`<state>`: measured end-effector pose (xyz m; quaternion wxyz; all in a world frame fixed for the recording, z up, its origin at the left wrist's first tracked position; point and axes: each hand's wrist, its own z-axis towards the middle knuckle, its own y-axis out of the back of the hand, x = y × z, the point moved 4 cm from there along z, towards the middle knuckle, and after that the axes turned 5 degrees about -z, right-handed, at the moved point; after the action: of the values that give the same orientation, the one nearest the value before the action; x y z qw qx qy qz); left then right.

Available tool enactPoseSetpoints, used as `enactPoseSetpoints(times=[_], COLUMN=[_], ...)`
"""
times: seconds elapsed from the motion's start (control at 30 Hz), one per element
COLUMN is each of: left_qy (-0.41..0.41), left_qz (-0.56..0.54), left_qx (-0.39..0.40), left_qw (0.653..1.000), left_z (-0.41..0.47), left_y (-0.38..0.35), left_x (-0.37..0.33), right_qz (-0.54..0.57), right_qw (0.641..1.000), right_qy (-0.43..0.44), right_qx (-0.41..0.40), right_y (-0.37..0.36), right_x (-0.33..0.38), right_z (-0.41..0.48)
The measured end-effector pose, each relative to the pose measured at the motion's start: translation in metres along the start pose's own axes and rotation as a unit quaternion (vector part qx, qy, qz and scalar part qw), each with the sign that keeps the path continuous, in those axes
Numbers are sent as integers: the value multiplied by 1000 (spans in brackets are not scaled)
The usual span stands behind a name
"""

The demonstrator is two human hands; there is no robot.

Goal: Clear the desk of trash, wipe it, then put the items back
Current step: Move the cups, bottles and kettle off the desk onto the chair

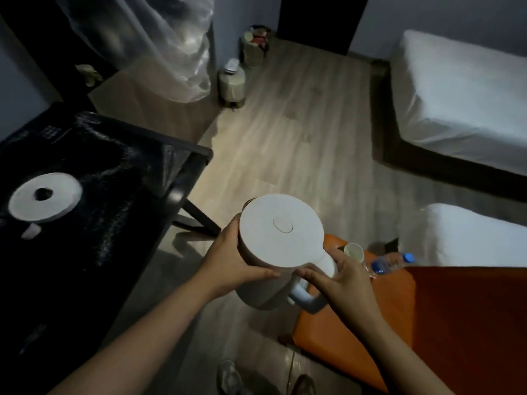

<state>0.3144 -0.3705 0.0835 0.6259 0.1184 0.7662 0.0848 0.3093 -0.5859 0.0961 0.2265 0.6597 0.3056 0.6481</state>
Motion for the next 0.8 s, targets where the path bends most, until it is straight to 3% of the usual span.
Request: enactPoseSetpoints(times=[0.43,0.8], left_qy=[-65,-50], left_qz=[56,96], left_qx=[176,278], left_qw=[981,954], left_z=[50,83], left_y=[-207,-372], left_x=[-56,-49], right_qz=[66,68], right_qw=[982,957], right_qy=[-123,-252], right_qx=[-124,-123], right_y=[125,177], right_x=[-149,-295], right_z=[-53,-77])
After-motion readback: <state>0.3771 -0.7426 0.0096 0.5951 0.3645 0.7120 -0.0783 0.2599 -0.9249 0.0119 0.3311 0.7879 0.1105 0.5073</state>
